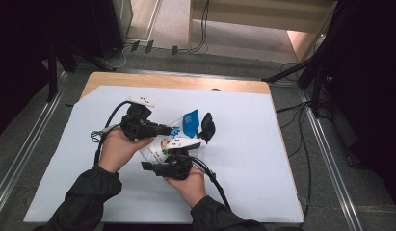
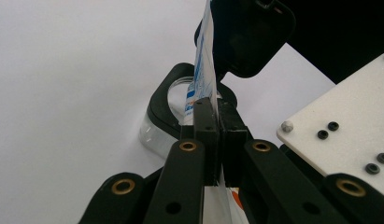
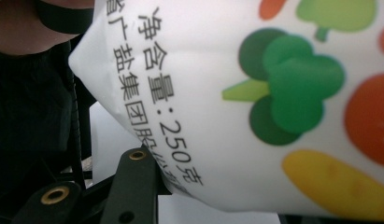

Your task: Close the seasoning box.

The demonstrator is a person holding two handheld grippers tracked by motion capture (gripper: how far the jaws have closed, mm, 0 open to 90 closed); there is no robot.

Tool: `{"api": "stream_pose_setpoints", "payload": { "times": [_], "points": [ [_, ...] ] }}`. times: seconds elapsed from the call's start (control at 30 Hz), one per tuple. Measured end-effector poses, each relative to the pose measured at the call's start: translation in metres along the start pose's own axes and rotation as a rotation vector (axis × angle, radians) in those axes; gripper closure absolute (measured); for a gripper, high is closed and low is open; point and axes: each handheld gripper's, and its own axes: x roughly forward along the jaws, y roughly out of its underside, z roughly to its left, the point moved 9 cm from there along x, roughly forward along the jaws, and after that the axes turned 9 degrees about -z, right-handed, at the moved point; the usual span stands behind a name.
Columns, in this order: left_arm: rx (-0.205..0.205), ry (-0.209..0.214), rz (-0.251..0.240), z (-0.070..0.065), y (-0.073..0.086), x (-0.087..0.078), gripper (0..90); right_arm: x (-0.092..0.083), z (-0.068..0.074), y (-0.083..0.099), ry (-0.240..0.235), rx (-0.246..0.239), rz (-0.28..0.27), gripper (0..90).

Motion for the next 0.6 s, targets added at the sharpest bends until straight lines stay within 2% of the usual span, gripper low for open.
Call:
{"api": "stream_pose_setpoints", "payload": {
  "times": [0.07,0.2,0.6],
  "points": [
    [0.015,0.005,0.003,0.0002,-0.0001,0.0005,89.9,-0.0002,-0.0007,0.0003,0.001,0.002,-0.002,63.0],
    [0.020,0.007,0.004,0.0006,-0.0014,0.0011,90.0,-0.0019,-0.0015,-0.0004,0.006,-0.002,-0.012,62.8],
    [0.022,0.009,0.005,0.0001,-0.0021,0.0048,90.0,-0.0019,-0.0016,0.0005,0.013,-0.001,-0.009,60.2]
  ]
}}
